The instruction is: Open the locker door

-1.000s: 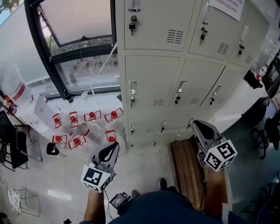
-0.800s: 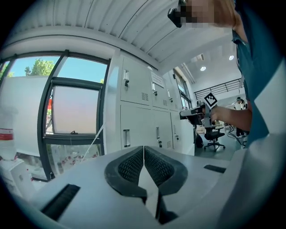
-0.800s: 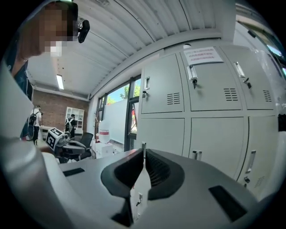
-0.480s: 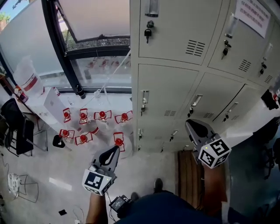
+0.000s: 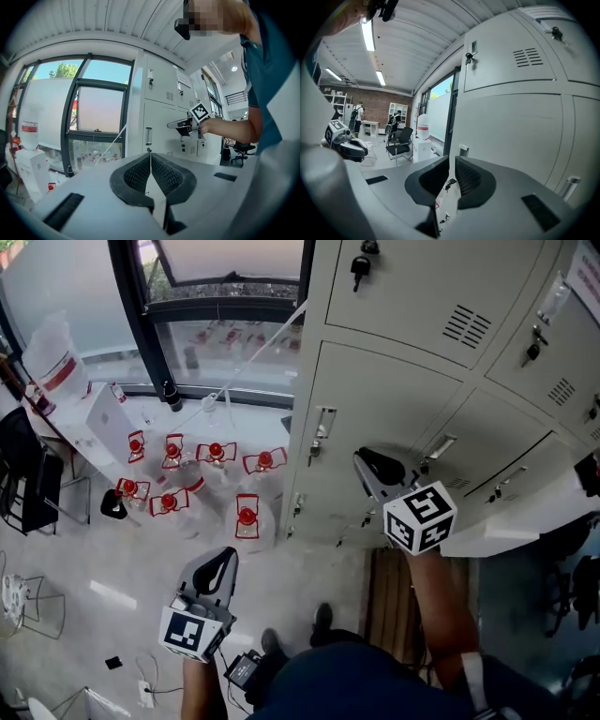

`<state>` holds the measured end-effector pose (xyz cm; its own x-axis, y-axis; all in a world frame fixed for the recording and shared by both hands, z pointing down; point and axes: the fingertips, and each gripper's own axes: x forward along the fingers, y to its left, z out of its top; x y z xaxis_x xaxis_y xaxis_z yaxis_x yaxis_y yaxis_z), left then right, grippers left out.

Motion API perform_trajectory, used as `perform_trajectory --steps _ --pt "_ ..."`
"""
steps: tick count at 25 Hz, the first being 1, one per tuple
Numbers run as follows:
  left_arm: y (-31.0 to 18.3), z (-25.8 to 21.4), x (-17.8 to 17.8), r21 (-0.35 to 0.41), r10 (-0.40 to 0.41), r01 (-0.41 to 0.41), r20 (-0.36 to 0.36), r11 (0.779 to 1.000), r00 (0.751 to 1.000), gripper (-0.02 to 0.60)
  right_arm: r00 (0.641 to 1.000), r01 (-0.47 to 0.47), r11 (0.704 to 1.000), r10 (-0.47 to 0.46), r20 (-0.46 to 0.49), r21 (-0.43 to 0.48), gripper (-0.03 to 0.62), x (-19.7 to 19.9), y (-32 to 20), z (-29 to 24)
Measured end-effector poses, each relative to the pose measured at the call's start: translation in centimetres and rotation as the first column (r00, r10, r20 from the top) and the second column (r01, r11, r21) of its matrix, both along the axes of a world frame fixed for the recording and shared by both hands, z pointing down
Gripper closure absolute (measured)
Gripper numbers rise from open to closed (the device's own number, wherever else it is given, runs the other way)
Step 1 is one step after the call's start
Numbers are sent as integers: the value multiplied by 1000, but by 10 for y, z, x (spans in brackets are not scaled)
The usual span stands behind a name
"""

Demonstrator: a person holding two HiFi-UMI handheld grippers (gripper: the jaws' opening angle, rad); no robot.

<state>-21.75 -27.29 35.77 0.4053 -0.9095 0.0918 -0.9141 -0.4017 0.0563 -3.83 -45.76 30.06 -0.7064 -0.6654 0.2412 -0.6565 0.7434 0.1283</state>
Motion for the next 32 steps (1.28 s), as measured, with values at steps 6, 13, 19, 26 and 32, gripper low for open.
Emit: perform_trajectory --steps 6,13,19,26,32 --pt "2 19 -16 -16 -55 54 -19 998 998 560 998 30 1000 -30 -48 -8 556 -39 -29 23" --pt "9 39 -27 -41 -84 83 -24 996 996 560 997 -4 1000 6 -82 17 554 -68 -56 41" --pt "13 51 -28 -56 -96 94 -36 994 995 560 991 -78 996 81 -109 33 537 -75 -77 58" --pt "16 61 -27 -65 -97 94 -37 993 995 560 982 -147 988 151 -113 35 511 -80 -101 77" --pt "24 65 -36 -75 -108 105 -41 992 993 560 984 -143 989 145 -108 28 513 -86 -100 80"
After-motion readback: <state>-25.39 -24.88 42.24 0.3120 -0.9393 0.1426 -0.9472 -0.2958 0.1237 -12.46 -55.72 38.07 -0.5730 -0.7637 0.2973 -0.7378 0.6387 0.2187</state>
